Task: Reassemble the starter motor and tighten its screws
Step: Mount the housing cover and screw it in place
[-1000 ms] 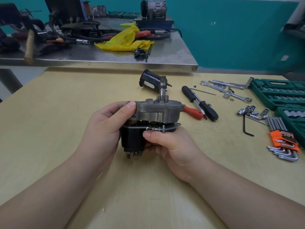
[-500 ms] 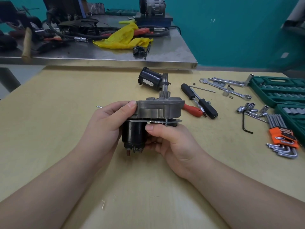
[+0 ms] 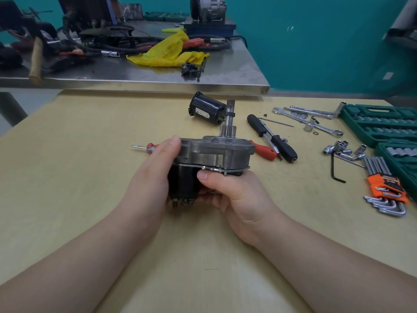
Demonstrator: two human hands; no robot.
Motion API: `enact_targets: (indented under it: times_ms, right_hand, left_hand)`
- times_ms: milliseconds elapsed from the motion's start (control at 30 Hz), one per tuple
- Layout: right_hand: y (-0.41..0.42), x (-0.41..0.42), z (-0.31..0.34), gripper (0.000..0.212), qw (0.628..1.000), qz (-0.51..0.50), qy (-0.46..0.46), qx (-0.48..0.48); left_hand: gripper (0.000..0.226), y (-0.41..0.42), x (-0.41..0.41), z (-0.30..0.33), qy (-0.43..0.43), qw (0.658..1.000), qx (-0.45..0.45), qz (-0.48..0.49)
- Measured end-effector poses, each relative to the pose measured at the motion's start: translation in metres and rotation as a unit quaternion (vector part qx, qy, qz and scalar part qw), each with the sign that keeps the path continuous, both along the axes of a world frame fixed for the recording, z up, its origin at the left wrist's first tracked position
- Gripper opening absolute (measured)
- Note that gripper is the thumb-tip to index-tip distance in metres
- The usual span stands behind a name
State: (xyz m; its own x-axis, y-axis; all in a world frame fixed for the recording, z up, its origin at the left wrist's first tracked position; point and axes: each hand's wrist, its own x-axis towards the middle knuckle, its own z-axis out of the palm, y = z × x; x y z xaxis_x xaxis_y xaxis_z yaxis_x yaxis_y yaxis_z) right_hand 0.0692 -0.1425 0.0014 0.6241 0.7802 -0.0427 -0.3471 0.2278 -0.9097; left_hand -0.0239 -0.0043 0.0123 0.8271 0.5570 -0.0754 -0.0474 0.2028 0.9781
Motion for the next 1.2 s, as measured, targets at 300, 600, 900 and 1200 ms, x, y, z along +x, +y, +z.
enact_targets:
  times_ms: [300, 600, 900, 1200]
  right_hand:
    - [0.000, -0.001, -0.001, 0.045, 0.996, 0.024, -0.082, -0.020]
    - [-0.010, 0.007, 0.019, 0.081, 0.975, 0.212, 0.066, 0.027]
    - [-0.010, 0.000, 0.021, 0.041, 0.981, 0.172, 0.089, 0.011]
    - [-0.012, -0.003, 0.018, 0.051, 0.980, 0.170, 0.088, 0.060]
  left_hand:
    - [0.070, -0.016, 0.008, -0.001, -0.024, 0.993, -0.070, 0.091]
    - [0.064, 0.010, -0.003, 0.007, -0.068, 0.984, 0.005, 0.166]
    - [0.044, 0.012, -0.007, 0.005, -0.095, 0.981, 0.112, 0.127]
    - [0.045, 0.012, -0.005, 0.003, -0.099, 0.970, 0.148, 0.167]
